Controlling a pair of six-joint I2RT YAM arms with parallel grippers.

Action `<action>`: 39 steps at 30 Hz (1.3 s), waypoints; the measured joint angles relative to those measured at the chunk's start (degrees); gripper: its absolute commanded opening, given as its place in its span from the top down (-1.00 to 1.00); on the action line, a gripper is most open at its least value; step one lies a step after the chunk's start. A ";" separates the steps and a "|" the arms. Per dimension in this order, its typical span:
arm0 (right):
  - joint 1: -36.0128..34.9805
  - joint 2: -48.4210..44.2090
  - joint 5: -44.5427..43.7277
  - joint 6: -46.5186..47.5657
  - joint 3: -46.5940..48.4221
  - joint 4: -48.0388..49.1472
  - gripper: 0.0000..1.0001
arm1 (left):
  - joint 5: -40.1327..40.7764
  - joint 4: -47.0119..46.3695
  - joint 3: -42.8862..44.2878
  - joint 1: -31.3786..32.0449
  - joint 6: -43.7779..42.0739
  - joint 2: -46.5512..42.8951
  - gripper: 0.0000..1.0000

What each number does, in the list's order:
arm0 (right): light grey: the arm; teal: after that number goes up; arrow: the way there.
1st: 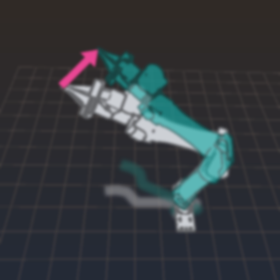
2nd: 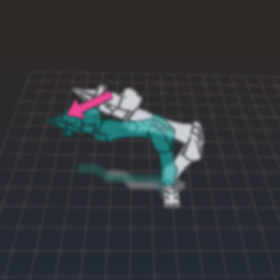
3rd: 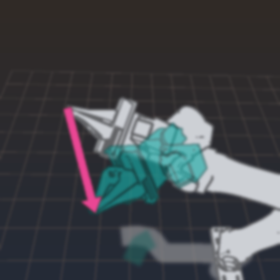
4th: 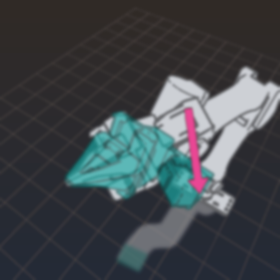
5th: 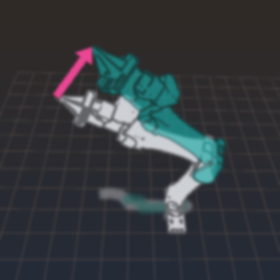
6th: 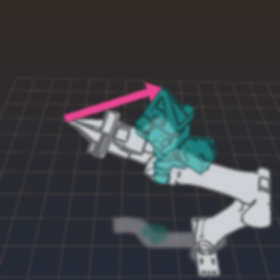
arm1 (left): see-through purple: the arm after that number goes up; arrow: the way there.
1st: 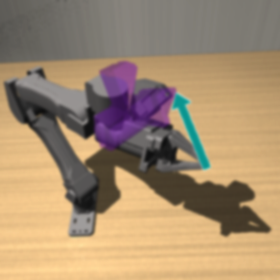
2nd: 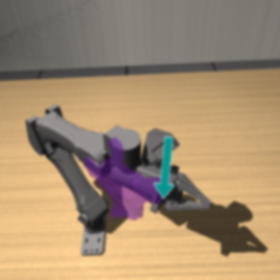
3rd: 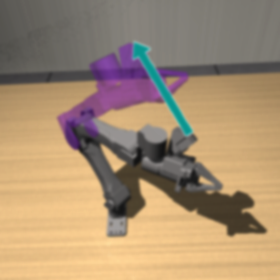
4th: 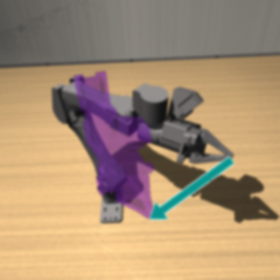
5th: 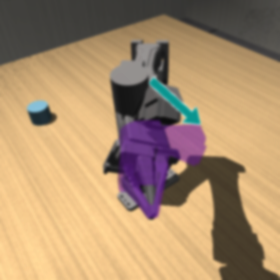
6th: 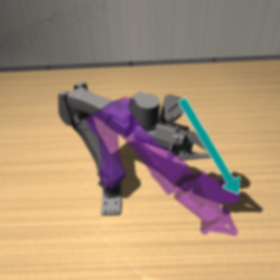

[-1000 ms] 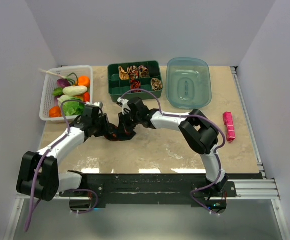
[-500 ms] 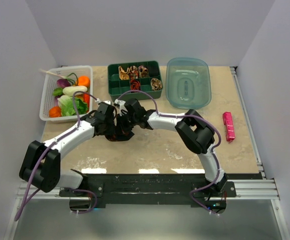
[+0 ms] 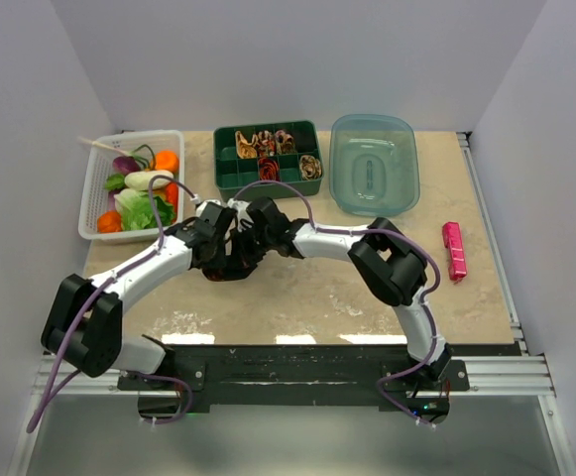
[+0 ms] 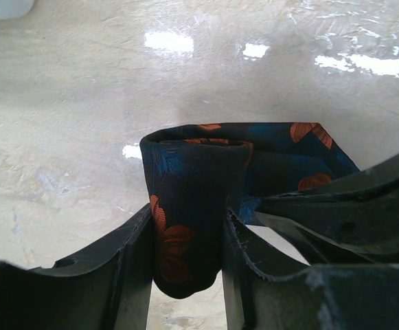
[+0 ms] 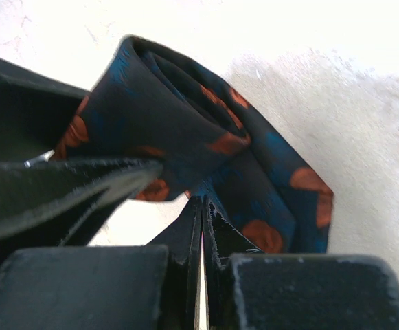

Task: Roll the ties
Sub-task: Roll the tie at the center of the board.

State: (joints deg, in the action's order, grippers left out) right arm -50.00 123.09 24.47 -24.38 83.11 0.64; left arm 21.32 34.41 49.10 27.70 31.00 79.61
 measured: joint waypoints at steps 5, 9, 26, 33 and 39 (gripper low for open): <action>1.18 -1.73 -0.87 0.07 -1.27 -0.52 1.00 | 1.88 1.14 0.63 0.61 0.13 0.74 0.86; 2.73 -3.45 -1.16 0.33 -1.81 -0.57 1.00 | 3.50 2.21 1.18 1.03 0.87 1.18 0.86; 7.15 -5.16 -1.90 0.94 -5.31 -0.61 1.00 | 16.00 14.99 7.78 5.66 5.68 8.04 0.91; 8.41 -5.31 -2.49 1.16 -6.03 -0.68 1.00 | 22.58 22.91 12.72 11.41 11.76 17.33 1.00; 8.59 -5.31 -2.49 1.40 -6.29 -0.90 1.00 | 27.26 29.11 16.68 16.81 17.16 26.45 1.00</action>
State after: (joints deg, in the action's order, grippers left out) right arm -41.41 117.78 21.98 -22.98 76.82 -0.25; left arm 48.58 63.53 65.78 44.51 48.16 106.06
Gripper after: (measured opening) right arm 0.007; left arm 0.430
